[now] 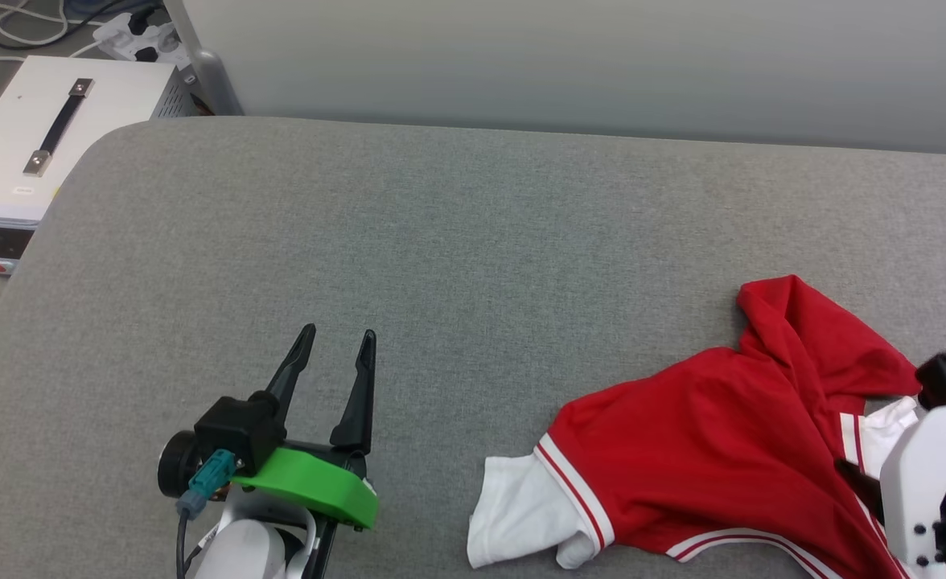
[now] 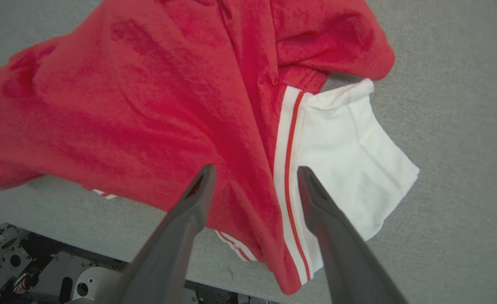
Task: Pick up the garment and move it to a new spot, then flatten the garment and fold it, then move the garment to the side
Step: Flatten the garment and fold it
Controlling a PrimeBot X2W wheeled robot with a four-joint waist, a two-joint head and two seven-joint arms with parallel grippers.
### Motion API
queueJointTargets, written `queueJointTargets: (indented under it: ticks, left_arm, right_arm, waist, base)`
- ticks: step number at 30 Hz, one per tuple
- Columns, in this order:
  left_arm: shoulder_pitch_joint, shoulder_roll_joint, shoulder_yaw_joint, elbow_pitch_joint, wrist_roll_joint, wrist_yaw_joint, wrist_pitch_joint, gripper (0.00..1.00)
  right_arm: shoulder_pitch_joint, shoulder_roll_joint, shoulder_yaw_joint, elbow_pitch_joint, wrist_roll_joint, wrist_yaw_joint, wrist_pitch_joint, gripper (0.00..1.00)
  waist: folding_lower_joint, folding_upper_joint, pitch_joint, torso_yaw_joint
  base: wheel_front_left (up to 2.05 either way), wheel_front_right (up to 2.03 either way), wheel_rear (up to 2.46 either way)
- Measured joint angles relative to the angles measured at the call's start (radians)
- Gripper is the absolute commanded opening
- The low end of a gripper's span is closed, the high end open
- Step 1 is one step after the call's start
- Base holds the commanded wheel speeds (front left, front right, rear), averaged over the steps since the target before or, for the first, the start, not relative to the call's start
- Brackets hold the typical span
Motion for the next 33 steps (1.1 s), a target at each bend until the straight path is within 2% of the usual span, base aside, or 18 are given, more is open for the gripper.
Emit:
queueJointTargets:
  ticks: [5,9,11,15,22,33]
  left_arm:
    - [-0.005,-0.001,-0.005,0.002,-0.002,0.000,0.000,1.00]
    - [-0.019,-0.004,-0.012,0.003,-0.006,0.000,0.000,1.00]
    - [-0.026,-0.006,-0.015,0.004,-0.010,0.000,0.000,1.00]
    - [-0.031,-0.010,-0.018,0.004,-0.012,0.000,0.000,1.00]
    - [-0.042,-0.019,-0.024,0.007,-0.012,0.000,0.000,1.00]
    - [-0.050,-0.023,-0.028,0.007,-0.012,0.000,0.000,1.00]
  right_arm:
    - [-0.149,-0.050,0.088,-0.022,0.025,0.000,0.084,1.00]
    - [-0.263,-0.046,0.163,0.063,0.036,0.000,0.140,1.00]
    - [-0.313,-0.067,0.208,0.119,0.003,0.000,0.138,1.00]
    - [-0.375,-0.037,0.237,0.246,-0.002,0.000,0.134,1.00]
    - [-0.417,-0.048,0.227,0.455,-0.044,0.000,0.097,1.00]
    - [-0.440,-0.049,0.260,0.579,-0.047,0.000,0.028,1.00]
  waist:
    - [0.0000,0.0000,0.018,0.018]
    - [0.0000,0.0000,0.036,0.042]
    - [0.0000,0.0000,0.045,0.059]
    - [0.0001,0.0000,0.063,0.090]
    - [0.0001,0.0000,0.095,0.139]
    - [0.0000,0.0000,0.142,0.162]
  base:
    - [0.00,0.00,0.00]
    - [0.00,0.00,0.00]
    - [0.00,0.00,0.00]
    - [0.00,0.00,0.00]
    - [0.00,0.00,0.00]
    - [0.00,0.00,0.00]
